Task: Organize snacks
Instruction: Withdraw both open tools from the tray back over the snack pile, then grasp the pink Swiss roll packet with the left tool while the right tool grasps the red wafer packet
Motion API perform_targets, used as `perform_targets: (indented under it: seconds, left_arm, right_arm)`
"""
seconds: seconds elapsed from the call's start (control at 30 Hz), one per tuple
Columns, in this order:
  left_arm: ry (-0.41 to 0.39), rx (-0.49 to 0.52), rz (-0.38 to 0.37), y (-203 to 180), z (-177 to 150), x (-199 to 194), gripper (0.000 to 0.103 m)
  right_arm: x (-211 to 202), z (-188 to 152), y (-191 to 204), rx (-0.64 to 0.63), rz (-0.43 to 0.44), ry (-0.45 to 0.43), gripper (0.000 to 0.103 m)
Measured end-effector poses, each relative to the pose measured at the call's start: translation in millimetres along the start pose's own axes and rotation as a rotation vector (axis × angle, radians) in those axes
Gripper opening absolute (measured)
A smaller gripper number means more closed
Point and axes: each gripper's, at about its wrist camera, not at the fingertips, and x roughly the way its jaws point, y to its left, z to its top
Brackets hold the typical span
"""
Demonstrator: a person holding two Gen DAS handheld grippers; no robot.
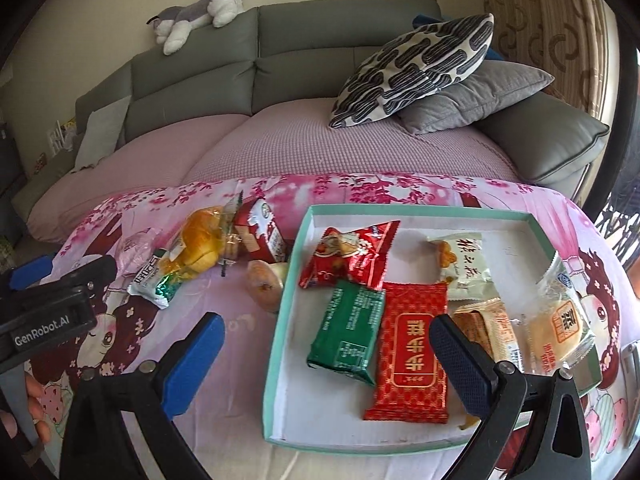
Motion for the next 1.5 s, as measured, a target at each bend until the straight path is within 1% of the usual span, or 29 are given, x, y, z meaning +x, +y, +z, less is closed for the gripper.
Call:
perform_targets:
  seconds: [0.23,0.37,0.43,0.53,0.7,0.83,1.03,1.37,1.5]
  left_arm:
    - [0.009,-0.034,0.028,36,-4,8,0.099]
    - [0.015,-0.072,0.023,53,-8,15,0.099]
    - [0.035,-0.095,0.017,59,-11,22,0.099]
    - [0.058,-0.103,0.005,60,-14,32,0.099]
    - [0.055,-0.105,-0.037,58,-13,38,0.099]
    - [0.058,-0.115,-0.065,57,-11,42,0.099]
    - [0.087,-0.148,-0.063,62,-9,54,0.099]
    - [0.094,-0.213,-0.071,73,2,69,0.099]
    - [0.100,-0.214,-0.095,68,7,75,0.099]
  right_arm:
    - [12,-1,33,-0.018,0.023,0.014,0.103]
    - [14,-2,46,-0.035,0.024,0.005,0.103]
    - [17,-3,50,-0.048,0.021,0.006,0.103]
    - [21,-4,53,-0.057,0.005,0.011,0.103]
    - [22,-2,52,-0.046,-0.006,-0.003,0.103]
    - [24,0,50,-0.053,-0.034,-0.011,0.103]
    - [31,6,51,-0.071,-0.038,-0.014,0.103]
    - [43,18,60,-0.125,-0.029,-0.025,0.103]
    - [49,29,61,-0.127,-0.017,-0.042,0.103]
